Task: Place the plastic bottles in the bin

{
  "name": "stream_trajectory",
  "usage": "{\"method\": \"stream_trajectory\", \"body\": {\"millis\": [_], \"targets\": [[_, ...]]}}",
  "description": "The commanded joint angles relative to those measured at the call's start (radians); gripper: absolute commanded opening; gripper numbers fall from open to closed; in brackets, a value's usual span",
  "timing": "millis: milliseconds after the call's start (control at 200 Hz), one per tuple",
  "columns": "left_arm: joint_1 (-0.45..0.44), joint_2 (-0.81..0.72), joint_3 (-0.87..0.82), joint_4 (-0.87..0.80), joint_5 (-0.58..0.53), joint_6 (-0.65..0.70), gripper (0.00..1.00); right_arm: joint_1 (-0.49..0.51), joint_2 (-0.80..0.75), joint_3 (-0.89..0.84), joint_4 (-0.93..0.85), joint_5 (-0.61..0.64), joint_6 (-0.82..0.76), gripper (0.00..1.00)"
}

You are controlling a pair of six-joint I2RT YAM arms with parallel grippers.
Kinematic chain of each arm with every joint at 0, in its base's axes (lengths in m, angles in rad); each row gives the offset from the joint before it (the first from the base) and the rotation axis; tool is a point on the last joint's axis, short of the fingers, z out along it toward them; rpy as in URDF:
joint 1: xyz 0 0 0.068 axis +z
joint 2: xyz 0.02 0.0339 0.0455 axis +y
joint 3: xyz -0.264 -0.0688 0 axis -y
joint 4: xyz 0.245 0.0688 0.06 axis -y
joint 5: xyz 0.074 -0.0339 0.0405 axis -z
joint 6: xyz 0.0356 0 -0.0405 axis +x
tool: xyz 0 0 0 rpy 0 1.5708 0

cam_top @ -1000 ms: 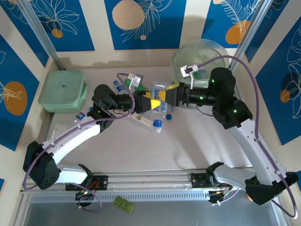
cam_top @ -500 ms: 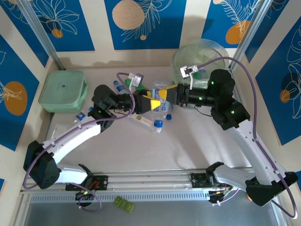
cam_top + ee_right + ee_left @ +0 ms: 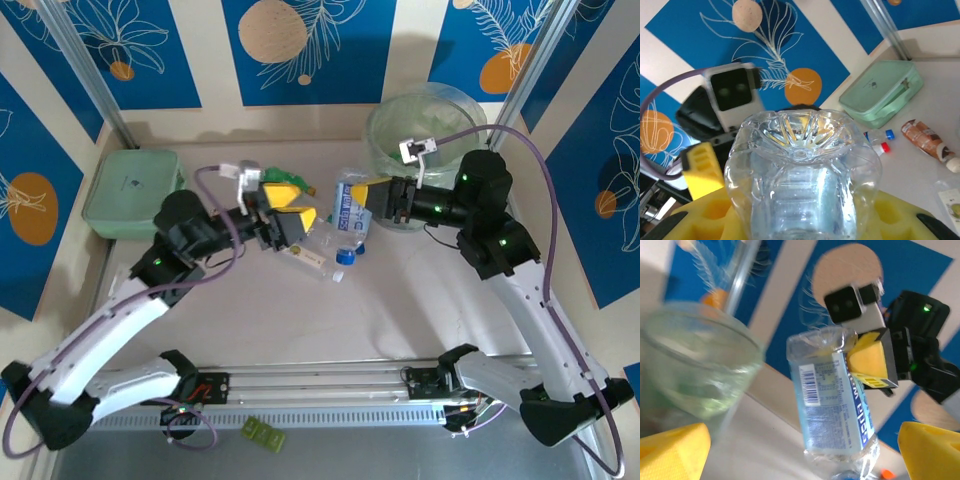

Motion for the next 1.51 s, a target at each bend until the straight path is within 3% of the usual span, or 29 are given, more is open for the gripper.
{"method": "stream_trajectory", "body": {"millis": [0,155,345,520,650,895,1155,1500], "targets": [[-0.004,-0.038,0.057,-0.215,-0.225,0.202,0.95,-0.048,-0.011,0.003,-0.017,-0.015,0.017,0.23],[-0.003,-0.059,0.075,-0.366,-0.354,0.279,0.92,-0.121,0.037,0.088,-0.077,0.058,-0.002,0.23],[-0.003,-0.083,-0.021,-0.368,-0.47,0.307,0.91,-0.212,0.162,0.262,-0.176,0.221,-0.04,0.23],[-0.004,-0.059,-0.044,-0.384,-0.473,0.336,0.91,-0.281,0.314,0.456,-0.28,0.422,-0.11,0.19],[-0.004,-0.068,-0.094,-0.333,-0.397,0.331,0.91,-0.315,0.427,0.578,-0.315,0.558,-0.153,0.18],[-0.005,-0.067,-0.16,-0.273,-0.4,0.26,0.91,-0.334,0.673,0.814,-0.424,0.705,-0.284,0.17],[-0.005,-0.073,-0.162,-0.267,-0.402,0.237,0.91,-0.345,0.875,0.944,-0.519,0.653,-0.233,0.17],[-0.01,-0.101,-0.161,-0.286,-0.452,0.259,0.92,-0.33,1.059,0.911,-0.568,0.501,-0.245,0.18]]}}
